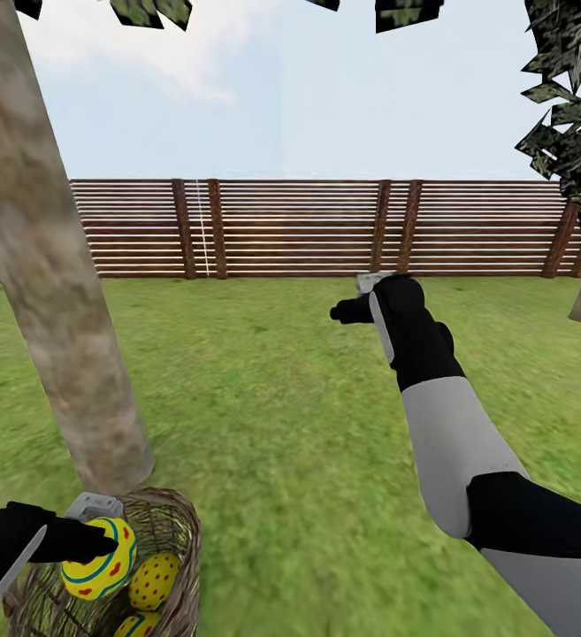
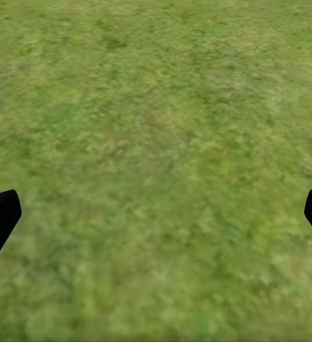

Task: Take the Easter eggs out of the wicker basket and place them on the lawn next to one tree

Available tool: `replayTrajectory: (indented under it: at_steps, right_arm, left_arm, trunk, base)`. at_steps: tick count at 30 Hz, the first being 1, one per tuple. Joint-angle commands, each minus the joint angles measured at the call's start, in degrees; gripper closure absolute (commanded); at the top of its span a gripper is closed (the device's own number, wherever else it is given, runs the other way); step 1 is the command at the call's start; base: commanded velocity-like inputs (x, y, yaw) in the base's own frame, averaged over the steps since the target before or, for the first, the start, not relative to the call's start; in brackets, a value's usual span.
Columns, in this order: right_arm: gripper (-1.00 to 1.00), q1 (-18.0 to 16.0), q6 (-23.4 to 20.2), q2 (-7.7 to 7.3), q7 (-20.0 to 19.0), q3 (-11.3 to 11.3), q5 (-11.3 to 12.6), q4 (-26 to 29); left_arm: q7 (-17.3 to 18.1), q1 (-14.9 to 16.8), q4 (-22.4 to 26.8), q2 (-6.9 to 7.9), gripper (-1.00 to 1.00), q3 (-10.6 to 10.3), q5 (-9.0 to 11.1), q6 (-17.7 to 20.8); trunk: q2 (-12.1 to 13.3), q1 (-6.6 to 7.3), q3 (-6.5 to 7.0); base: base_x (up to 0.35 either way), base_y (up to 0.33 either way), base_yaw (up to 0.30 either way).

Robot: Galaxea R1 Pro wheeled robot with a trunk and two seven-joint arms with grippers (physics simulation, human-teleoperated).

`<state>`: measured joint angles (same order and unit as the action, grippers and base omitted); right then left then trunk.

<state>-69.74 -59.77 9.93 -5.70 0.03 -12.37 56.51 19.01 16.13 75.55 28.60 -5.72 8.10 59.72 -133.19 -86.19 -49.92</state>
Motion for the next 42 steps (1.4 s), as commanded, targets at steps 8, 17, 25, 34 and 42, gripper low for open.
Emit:
replayTrajectory:
  at_steps: [8, 17, 25, 34, 42]
  right_arm:
    - [-1.0, -0.04, -0.23, 0.01, -0.54, -0.09, -0.64, -1.76]
    - [-1.0, -0.13, -0.23, 0.01, -0.54, -1.24, -0.64, -3.49]
    - [-1.0, -0.13, -0.23, -0.06, -0.55, -2.33, -0.67, -3.64]
    - [-1.0, -0.12, -0.23, 0.06, -0.54, -2.74, -0.63, -4.21]
    - [-1.0, -0.11, -0.23, -0.07, -0.54, -3.12, -0.69, -4.56]
  left_arm:
    - [6.4, 0.04, 0.03, 3.24, 1.0, -0.14, 0.33, 0.28]
    - [7.98, 0.04, 0.1, 4.18, 1.0, -0.17, 0.25, 0.28]
    - [8.03, 0.04, 0.19, 4.18, 1.0, -0.17, 0.17, 0.28]
    - [8.06, 0.04, 0.27, 4.18, 1.0, -0.18, 0.16, 0.28]
    - [8.06, 0.04, 0.48, 4.18, 1.0, -0.18, 0.16, 0.28]
  trunk:
    - [3.19, 1.77, 1.38]
    - [6.8, 3.75, 2.99]
    - [10.01, 5.51, 4.43]
    - [13.62, 7.48, 6.04]
    - [16.83, 9.24, 7.48]
  base:
    - [0.0, 0.0, 0.0]
    - [0.0, 0.0, 0.0]
    - [0.0, 0.0, 0.0]
    - [0.0, 0.0, 0.0]
    - [0.0, 0.0, 0.0]
